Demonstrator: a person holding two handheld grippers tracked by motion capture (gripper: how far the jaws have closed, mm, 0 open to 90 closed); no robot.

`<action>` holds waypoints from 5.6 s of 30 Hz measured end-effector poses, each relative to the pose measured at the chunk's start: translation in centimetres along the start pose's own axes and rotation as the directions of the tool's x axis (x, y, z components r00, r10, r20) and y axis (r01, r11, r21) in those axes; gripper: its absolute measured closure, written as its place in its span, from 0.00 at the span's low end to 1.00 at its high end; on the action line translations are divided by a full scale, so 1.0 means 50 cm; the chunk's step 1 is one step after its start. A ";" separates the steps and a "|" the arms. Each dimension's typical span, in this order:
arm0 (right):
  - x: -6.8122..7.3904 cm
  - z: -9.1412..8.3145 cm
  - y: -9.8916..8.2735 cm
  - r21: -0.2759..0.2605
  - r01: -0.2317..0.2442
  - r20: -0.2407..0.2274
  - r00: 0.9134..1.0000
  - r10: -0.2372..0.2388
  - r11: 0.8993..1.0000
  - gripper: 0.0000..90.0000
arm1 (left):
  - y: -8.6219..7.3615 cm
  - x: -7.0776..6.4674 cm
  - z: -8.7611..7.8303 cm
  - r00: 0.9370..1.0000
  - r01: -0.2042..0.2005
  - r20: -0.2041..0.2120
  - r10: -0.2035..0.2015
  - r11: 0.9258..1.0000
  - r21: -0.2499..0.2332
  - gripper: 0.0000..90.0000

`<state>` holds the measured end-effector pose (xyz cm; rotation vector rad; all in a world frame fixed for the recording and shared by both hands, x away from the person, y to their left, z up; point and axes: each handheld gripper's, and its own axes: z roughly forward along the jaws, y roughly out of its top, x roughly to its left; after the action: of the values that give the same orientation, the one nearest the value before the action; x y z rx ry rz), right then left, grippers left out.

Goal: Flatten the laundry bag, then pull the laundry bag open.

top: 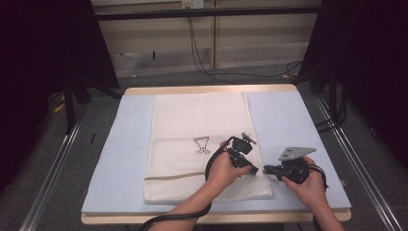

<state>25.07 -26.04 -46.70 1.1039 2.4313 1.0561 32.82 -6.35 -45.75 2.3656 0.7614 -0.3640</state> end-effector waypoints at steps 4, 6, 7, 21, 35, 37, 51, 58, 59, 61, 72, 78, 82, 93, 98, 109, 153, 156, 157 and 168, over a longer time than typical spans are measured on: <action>-0.001 0.001 0.000 -0.002 0.003 -0.003 1.000 -0.003 1.000 1.00 | -0.004 0.003 0.000 1.000 0.007 0.004 -0.007 1.000 0.008 0.88; -0.002 0.002 0.000 0.001 0.004 -0.006 1.000 -0.004 1.000 1.00 | -0.005 0.002 0.002 1.000 0.022 0.019 -0.022 1.000 0.003 0.86; -0.002 0.002 0.000 0.000 0.003 -0.004 1.000 -0.003 1.000 1.00 | -0.004 0.003 0.002 1.000 0.017 0.018 -0.017 1.000 0.003 0.84; 0.006 0.011 0.006 -0.011 0.015 -0.028 0.999 -0.016 1.000 1.00 | -0.012 0.022 0.007 0.992 0.109 0.070 -0.108 0.994 -0.009 0.97; 0.017 0.032 0.013 0.051 0.082 -0.021 0.996 -0.081 0.995 1.00 | -0.019 0.030 0.000 0.984 0.162 0.073 -0.161 0.987 0.000 0.97; 0.017 0.030 0.017 0.037 0.078 -0.023 0.997 -0.077 0.996 1.00 | -0.020 0.032 0.000 0.982 0.172 0.086 -0.171 0.985 -0.004 0.97; 0.011 0.034 0.014 0.076 0.088 -0.039 0.996 -0.086 0.993 1.00 | -0.030 0.025 -0.002 0.966 0.246 0.088 -0.242 0.969 -0.031 0.97; 0.004 0.034 0.010 0.062 0.073 -0.066 0.995 -0.069 0.995 1.00 | -0.037 0.031 -0.013 0.970 0.229 0.093 -0.226 0.973 -0.022 0.97; 0.004 0.034 0.011 0.062 0.075 -0.056 0.996 -0.071 0.995 1.00 | -0.038 0.036 -0.017 0.976 0.198 0.090 -0.197 0.980 0.004 0.97; 0.003 0.033 0.010 0.062 0.073 -0.058 0.996 -0.070 0.995 1.00 | -0.040 0.036 -0.019 0.976 0.202 0.086 -0.201 0.979 -0.003 0.97; 0.002 0.034 0.011 0.062 0.081 -0.064 0.995 -0.077 0.995 1.00 | -0.057 0.044 -0.035 0.968 0.230 0.106 -0.226 0.973 -0.024 0.97; 0.001 0.035 0.012 0.062 0.082 -0.074 0.994 -0.077 0.995 1.00 | -0.065 0.049 -0.044 0.966 0.240 0.107 -0.236 0.970 -0.026 0.97; 0.002 0.034 0.011 0.060 0.076 -0.065 0.995 -0.072 0.995 1.00 | -0.068 0.052 -0.049 0.969 0.226 0.103 -0.223 0.974 -0.020 0.97; 0.001 0.034 0.010 0.059 0.076 -0.069 0.995 -0.072 0.995 1.00 | -0.079 0.060 -0.059 0.960 0.263 0.113 -0.257 0.964 -0.037 0.97; 0.000 0.034 0.010 0.057 0.080 -0.070 0.995 -0.076 0.995 1.00 | -0.084 0.068 -0.068 0.961 0.254 0.120 -0.248 0.967 -0.032 0.97; 0.001 0.034 0.010 0.058 0.079 -0.069 0.995 -0.075 0.995 1.00 | -0.096 0.077 -0.088 0.958 0.270 0.110 -0.264 0.962 -0.042 0.97; 0.000 0.034 0.010 0.057 0.077 -0.073 0.995 -0.073 0.995 1.00 | -0.139 0.115 -0.145 0.930 0.355 0.125 -0.345 0.932 -0.073 0.97; 0.000 0.034 0.010 0.056 0.084 -0.072 0.994 -0.080 0.995 1.00 | -0.145 0.124 -0.150 0.938 0.333 0.125 -0.324 0.941 -0.060 0.97; 0.000 0.034 0.010 0.056 0.084 -0.073 0.994 -0.080 0.995 1.00 | -0.145 0.123 -0.150 0.932 0.347 0.135 -0.336 0.936 -0.065 0.97; 0.000 0.035 0.010 0.057 0.084 -0.075 0.994 -0.080 0.995 1.00 | -0.149 0.123 -0.162 0.930 0.355 0.126 -0.344 0.931 -0.079 0.97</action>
<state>26.22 -24.92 -47.54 0.9908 2.5570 1.0207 33.78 6.23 -45.70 2.0932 1.1252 -0.5860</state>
